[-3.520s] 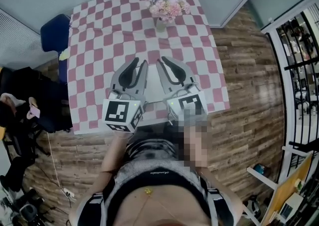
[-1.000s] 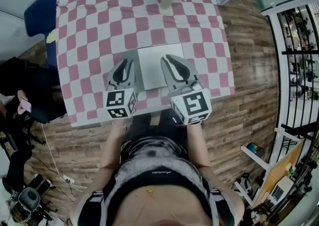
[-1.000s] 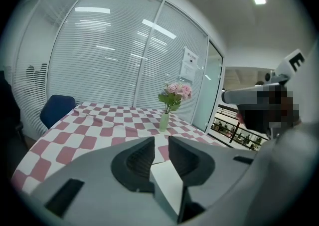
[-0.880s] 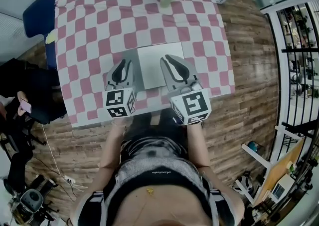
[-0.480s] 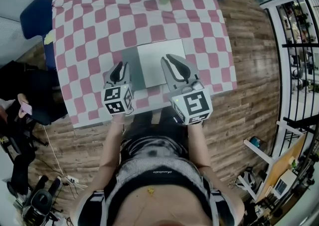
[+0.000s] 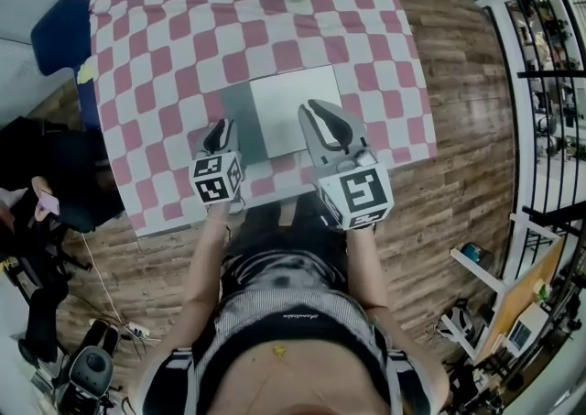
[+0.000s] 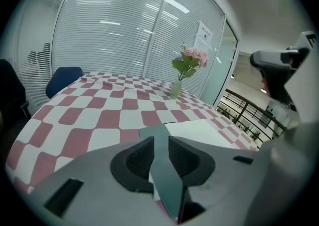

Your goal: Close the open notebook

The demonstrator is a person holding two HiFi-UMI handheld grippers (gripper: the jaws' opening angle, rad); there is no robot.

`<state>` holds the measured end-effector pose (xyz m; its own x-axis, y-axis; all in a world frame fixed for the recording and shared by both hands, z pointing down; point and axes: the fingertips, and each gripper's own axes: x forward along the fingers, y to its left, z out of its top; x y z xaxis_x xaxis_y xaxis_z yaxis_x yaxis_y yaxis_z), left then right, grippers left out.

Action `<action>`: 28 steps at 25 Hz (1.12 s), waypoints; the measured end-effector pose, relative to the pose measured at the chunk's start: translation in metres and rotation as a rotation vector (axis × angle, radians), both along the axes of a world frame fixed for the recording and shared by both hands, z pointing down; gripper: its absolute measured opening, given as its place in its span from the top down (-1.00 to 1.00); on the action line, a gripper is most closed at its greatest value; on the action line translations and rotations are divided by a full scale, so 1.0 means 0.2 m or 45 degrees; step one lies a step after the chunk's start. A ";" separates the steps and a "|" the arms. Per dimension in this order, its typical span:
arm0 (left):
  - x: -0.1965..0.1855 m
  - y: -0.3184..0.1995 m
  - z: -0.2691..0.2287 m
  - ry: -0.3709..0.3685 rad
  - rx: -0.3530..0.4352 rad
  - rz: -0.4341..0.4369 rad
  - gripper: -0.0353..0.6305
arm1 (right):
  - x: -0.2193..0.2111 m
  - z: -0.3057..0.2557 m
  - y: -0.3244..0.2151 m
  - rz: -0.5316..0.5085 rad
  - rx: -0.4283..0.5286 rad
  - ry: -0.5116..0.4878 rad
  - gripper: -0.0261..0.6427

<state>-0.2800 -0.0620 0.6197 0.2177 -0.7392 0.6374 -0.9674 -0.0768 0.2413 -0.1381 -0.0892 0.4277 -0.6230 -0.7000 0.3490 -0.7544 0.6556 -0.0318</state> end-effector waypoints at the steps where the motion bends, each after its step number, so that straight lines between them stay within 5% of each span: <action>1: 0.00 0.00 0.02 0.002 -0.014 0.001 0.65 | 0.01 0.00 0.00 0.003 -0.002 0.002 0.78; 13: -0.01 0.06 0.23 0.102 -0.194 -0.013 0.65 | 0.05 0.05 0.00 0.032 -0.024 0.037 0.78; 28: 0.02 0.08 0.35 0.149 -0.273 -0.038 0.65 | 0.12 0.05 -0.01 0.066 -0.036 0.060 0.78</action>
<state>-0.2758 -0.0462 0.6896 0.2791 -0.5966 0.7524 -0.9331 0.0166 0.3593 -0.1151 -0.0913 0.4383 -0.5688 -0.7204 0.3969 -0.7884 0.6150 -0.0134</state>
